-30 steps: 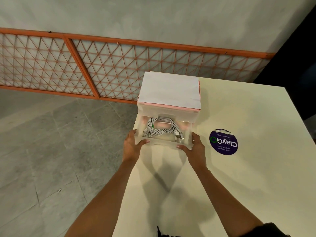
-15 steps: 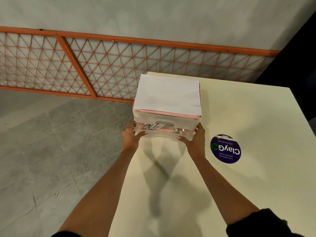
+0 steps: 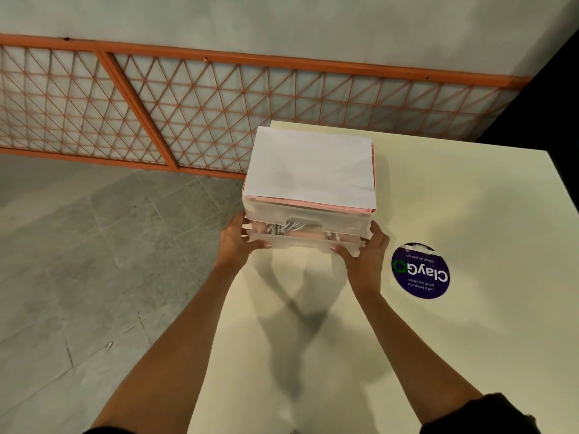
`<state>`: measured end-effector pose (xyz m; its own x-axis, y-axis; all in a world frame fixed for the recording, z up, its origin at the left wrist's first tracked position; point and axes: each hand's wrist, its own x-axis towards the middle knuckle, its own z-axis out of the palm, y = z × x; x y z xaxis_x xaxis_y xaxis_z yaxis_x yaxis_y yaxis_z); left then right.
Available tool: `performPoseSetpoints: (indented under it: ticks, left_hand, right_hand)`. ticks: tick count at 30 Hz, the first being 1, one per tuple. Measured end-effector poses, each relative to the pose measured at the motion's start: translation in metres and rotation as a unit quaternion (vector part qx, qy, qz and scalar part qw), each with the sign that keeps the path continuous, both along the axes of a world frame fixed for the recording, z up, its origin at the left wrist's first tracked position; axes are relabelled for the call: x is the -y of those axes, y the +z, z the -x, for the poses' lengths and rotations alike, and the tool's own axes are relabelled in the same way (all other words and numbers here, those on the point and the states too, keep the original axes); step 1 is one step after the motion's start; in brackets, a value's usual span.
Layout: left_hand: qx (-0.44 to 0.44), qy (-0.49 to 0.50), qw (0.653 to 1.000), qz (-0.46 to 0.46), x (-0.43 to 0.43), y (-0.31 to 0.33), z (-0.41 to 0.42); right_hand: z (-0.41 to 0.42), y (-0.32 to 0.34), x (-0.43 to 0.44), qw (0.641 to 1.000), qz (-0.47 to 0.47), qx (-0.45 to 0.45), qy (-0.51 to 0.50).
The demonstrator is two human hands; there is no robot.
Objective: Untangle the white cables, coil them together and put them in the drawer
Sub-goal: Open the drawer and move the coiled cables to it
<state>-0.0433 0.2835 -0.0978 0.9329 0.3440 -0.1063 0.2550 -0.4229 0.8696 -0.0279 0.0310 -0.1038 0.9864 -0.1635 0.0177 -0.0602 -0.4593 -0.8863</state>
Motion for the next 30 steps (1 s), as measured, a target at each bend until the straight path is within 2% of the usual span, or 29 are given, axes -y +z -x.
performPoseSetpoints:
  ticks: [8,14,23,30]
  left_hand:
    - [-0.012,-0.037,0.999,-0.014,-0.007,0.011,-0.004]
    - [-0.028,-0.002,1.0,-0.013,-0.005,0.016,-0.016]
    - [-0.046,0.06,0.99,-0.118,0.002,0.011,-0.012]
    - [-0.082,0.05,0.959,-0.267,-0.003,0.016,-0.014]
  right_hand:
    - [0.009,-0.004,0.004,1.0,0.023,0.006,0.009]
    - [-0.015,0.0,0.003,0.998,0.059,-0.021,0.018]
    - [-0.024,0.002,0.005,0.999,0.049,-0.018,0.007]
    - [-0.019,0.0,0.003,0.998,0.058,-0.022,0.014]
